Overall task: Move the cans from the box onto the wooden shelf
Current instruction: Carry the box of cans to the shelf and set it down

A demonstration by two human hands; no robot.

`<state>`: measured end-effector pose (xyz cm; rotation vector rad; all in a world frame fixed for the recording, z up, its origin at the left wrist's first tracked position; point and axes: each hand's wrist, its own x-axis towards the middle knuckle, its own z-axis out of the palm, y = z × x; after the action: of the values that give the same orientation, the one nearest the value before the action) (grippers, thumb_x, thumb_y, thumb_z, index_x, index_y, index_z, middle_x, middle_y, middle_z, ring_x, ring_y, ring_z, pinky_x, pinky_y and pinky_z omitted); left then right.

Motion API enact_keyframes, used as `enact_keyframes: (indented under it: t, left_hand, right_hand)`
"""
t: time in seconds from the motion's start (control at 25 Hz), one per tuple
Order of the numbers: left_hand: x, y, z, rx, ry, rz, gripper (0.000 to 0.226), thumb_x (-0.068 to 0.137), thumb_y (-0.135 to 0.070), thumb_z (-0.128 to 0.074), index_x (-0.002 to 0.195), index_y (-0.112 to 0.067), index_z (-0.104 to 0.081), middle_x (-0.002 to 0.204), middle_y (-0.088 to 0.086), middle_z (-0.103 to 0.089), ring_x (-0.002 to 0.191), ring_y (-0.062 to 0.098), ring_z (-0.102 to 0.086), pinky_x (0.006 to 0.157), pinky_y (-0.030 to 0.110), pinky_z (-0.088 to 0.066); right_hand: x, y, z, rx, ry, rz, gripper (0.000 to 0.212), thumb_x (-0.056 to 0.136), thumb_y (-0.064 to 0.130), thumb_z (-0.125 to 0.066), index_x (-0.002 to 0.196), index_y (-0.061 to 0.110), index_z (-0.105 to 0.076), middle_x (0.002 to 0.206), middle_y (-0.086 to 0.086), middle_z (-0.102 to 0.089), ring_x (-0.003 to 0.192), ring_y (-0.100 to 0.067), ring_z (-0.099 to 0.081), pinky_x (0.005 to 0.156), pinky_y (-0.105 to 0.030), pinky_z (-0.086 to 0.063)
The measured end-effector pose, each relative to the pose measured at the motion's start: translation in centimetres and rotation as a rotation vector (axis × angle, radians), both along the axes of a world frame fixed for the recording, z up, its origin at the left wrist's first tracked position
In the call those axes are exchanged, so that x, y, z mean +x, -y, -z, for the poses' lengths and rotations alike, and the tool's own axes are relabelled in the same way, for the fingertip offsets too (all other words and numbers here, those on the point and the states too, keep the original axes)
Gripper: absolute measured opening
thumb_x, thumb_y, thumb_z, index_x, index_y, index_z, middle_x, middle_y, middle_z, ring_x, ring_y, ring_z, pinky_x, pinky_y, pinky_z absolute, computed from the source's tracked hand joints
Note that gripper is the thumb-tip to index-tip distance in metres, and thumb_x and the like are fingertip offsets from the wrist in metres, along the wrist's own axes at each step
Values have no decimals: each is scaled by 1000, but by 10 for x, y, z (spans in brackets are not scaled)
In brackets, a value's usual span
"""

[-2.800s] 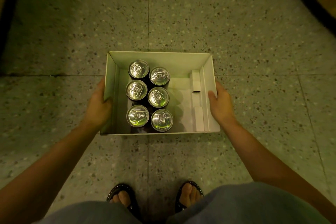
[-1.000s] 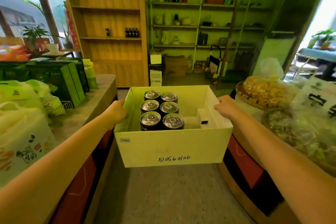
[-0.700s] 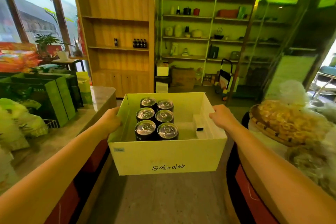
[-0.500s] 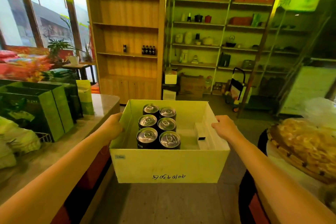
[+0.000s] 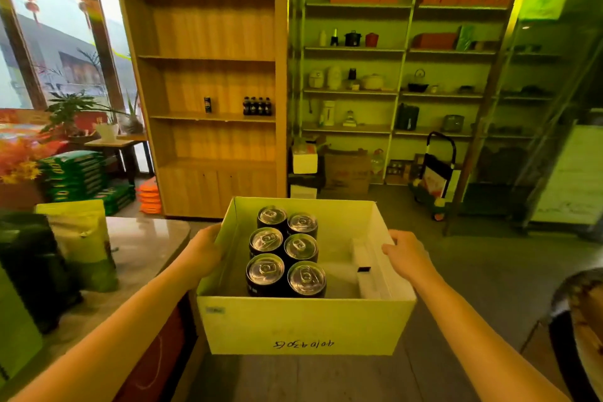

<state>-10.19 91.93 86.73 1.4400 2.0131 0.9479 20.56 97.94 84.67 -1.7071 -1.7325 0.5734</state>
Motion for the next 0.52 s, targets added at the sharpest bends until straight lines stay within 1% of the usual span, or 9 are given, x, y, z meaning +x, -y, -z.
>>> enact_keyframes:
  t: [0.08,0.16,0.24,0.28,0.36,0.44,0.52]
  left_hand:
    - [-11,-61,1,-16,12,7,57,88,9,-42,141,-9,-31,137,19,-47,116,32,-53,82,33,-46]
    - [-23,-122,6,-21,8,-6,59,87,10,-43,142,-9,-30,139,19,-46,107,27,-57,78,31,-48]
    - [-34,-184,9,-17,9,-14,57,87,9,-44,140,-8,-32,138,19,-47,114,30,-53,74,27,-46]
    - [-40,-219,11,-13,17,-18,55,87,9,-44,139,-7,-34,136,20,-48,117,32,-52,74,28,-45]
    - [-52,-284,11,-6,21,-44,54,87,10,-44,138,-5,-35,135,21,-49,120,34,-49,79,32,-43]
    - [-64,-344,7,7,32,-102,55,86,11,-44,139,-4,-34,136,22,-47,123,36,-47,89,37,-44]
    - [-81,-403,0,9,48,-174,57,86,13,-43,139,-4,-33,137,22,-46,125,37,-45,96,41,-42]
  right_hand:
    - [-10,-60,1,-14,1,-1,28,91,10,-45,116,10,-59,110,-14,-65,83,-21,-53,70,-29,-37]
    - [-20,-123,1,-13,12,1,29,91,10,-45,116,11,-59,112,-14,-64,85,-23,-54,71,-29,-36]
    - [-32,-190,0,-8,18,-16,27,90,9,-46,112,11,-61,110,-15,-65,84,-25,-54,69,-31,-37]
    - [-39,-229,0,-3,12,-28,26,89,9,-47,109,11,-62,109,-15,-66,84,-26,-55,69,-31,-37]
    - [-52,-303,-3,9,9,-61,25,88,8,-46,106,10,-64,106,-15,-66,87,-31,-58,69,-31,-37]
    - [-70,-378,-9,11,2,-105,25,88,7,-45,105,8,-64,105,-16,-66,92,-34,-59,69,-31,-36]
    - [-95,-455,-19,17,4,-150,25,87,6,-45,104,8,-64,104,-16,-67,90,-34,-59,68,-32,-37]
